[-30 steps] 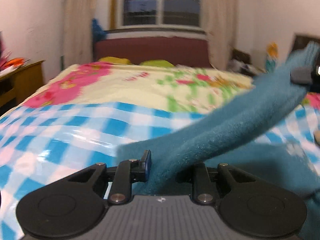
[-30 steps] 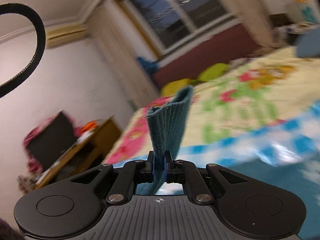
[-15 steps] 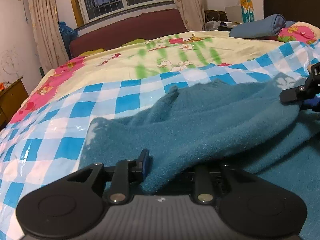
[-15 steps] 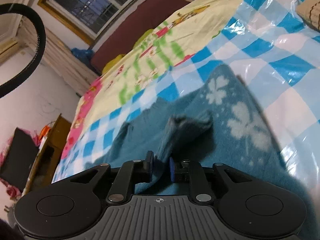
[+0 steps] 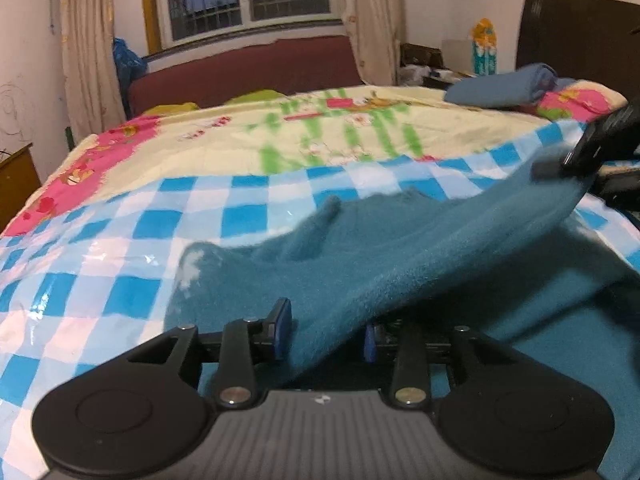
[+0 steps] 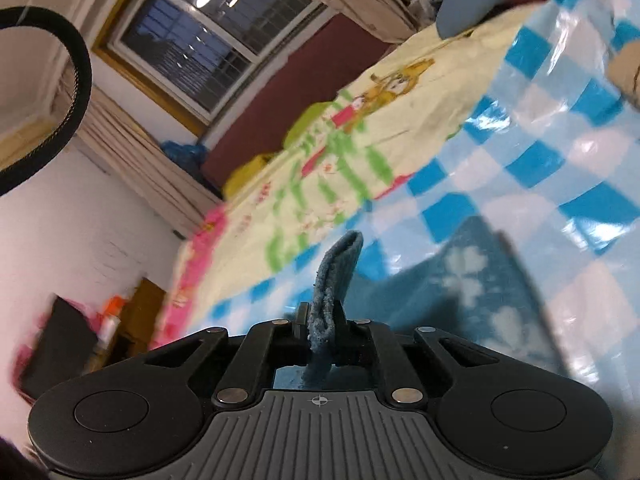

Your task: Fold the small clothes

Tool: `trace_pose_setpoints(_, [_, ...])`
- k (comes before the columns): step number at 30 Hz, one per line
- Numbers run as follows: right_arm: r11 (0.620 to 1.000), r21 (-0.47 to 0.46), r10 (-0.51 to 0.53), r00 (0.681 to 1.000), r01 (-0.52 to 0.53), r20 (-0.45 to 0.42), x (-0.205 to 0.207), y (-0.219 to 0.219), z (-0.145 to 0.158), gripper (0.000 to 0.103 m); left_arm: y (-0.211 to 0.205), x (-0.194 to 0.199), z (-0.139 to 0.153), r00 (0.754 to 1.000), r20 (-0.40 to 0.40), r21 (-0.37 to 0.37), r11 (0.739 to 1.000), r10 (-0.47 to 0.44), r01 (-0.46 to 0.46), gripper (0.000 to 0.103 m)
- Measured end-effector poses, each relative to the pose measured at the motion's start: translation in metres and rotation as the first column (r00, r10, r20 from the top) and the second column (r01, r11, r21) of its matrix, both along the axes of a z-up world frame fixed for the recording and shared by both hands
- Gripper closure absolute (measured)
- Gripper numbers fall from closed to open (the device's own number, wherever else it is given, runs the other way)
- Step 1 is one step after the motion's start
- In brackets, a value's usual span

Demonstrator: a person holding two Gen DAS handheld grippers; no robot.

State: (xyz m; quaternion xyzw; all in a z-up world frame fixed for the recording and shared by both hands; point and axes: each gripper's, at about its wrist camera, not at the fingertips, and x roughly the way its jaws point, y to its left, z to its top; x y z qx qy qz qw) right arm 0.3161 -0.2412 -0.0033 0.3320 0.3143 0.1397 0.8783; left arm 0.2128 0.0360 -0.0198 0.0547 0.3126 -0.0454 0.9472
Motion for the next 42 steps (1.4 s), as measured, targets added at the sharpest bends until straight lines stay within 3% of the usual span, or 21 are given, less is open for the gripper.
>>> trace_pose_setpoints(3, [0.99, -0.143, -0.018, 0.993, 0.001, -0.115, 0.003, 0.005, -0.031, 0.093, 0.002, -0.013, -0.007, 0.998, -0.044, 0.017, 0.999, -0.039, 0.04, 0.06])
trace_pose_setpoints(5, [0.985, -0.17, -0.008, 0.989, -0.017, -0.146, 0.0, 0.006, -0.044, 0.093, 0.005, -0.028, -0.005, 0.997, -0.043, 0.033, 0.997, -0.069, 0.07, 0.059])
trace_pose_setpoints(9, [0.988, -0.155, -0.021, 0.992, 0.002, -0.123, -0.007, 0.001, -0.037, 0.089, 0.019, -0.046, 0.014, 0.996, -0.03, 0.011, 0.996, -0.083, 0.084, 0.057])
trace_pose_setpoints(12, [0.975, -0.22, -0.052, 0.997, 0.036, -0.065, -0.015, -0.001, -0.02, 0.089, 0.029, -0.046, 0.03, 0.998, 0.012, -0.006, 0.998, -0.067, 0.067, 0.053])
trace_pose_setpoints(16, [0.947, -0.3, -0.107, 0.993, 0.117, 0.049, -0.03, 0.001, 0.007, 0.088, 0.03, -0.017, 0.033, 0.998, 0.047, 0.004, 0.999, -0.042, 0.042, 0.05])
trace_pose_setpoints(19, [0.953, -0.303, 0.019, 0.999, -0.005, 0.044, -0.024, 0.022, 0.013, 0.088, 0.026, 0.007, 0.022, 0.999, 0.027, 0.009, 1.0, -0.019, 0.019, 0.05])
trace_pose_setpoints(22, [0.932, -0.345, 0.124, 0.992, -0.113, 0.012, -0.012, 0.046, 0.003, 0.088, 0.023, 0.022, 0.005, 1.0, -0.019, 0.038, 0.999, 0.001, 0.0, 0.05])
trace_pose_setpoints(24, [0.921, -0.372, 0.114, 0.993, -0.119, -0.035, -0.003, 0.048, -0.012, 0.088, 0.026, 0.026, -0.01, 0.997, -0.076, 0.057, 0.998, 0.008, -0.004, 0.05])
trace_pose_setpoints(27, [0.898, -0.417, 0.089, 0.985, -0.142, -0.145, 0.012, 0.041, -0.038, 0.098, 0.027, 0.022, -0.015, 0.997, -0.074, 0.068, 0.998, -0.012, 0.017, 0.049])
trace_pose_setpoints(30, [0.912, -0.384, 0.1, 0.987, -0.142, -0.129, 0.006, 0.034, -0.03, 0.086, 0.027, 0.019, -0.005, 0.998, -0.068, 0.043, 0.999, -0.014, 0.017, 0.049])
trace_pose_setpoints(34, [0.897, -0.391, 0.198, 0.978, -0.206, -0.063, -0.012, 0.048, -0.01, 0.085, 0.017, 0.018, 0.0, 0.998, -0.044, 0.041, 0.999, -0.035, 0.037, 0.049])
trace_pose_setpoints(37, [0.87, -0.401, 0.275, 0.957, -0.287, -0.09, -0.02, 0.065, -0.013, 0.083, 0.013, 0.019, -0.009, 0.995, -0.091, 0.035, 0.998, -0.048, 0.052, 0.048])
trace_pose_setpoints(39, [0.842, -0.437, 0.268, 0.949, -0.315, -0.167, -0.017, 0.072, -0.028, 0.084, 0.014, 0.015, -0.013, 0.994, -0.094, 0.042, 0.998, -0.048, 0.052, 0.048])
trace_pose_setpoints(42, [0.867, -0.402, 0.248, 0.954, -0.295, -0.165, -0.022, 0.065, -0.027, 0.082, 0.02, 0.005, -0.002, 0.997, -0.07, 0.038, 0.999, -0.023, 0.025, 0.048])
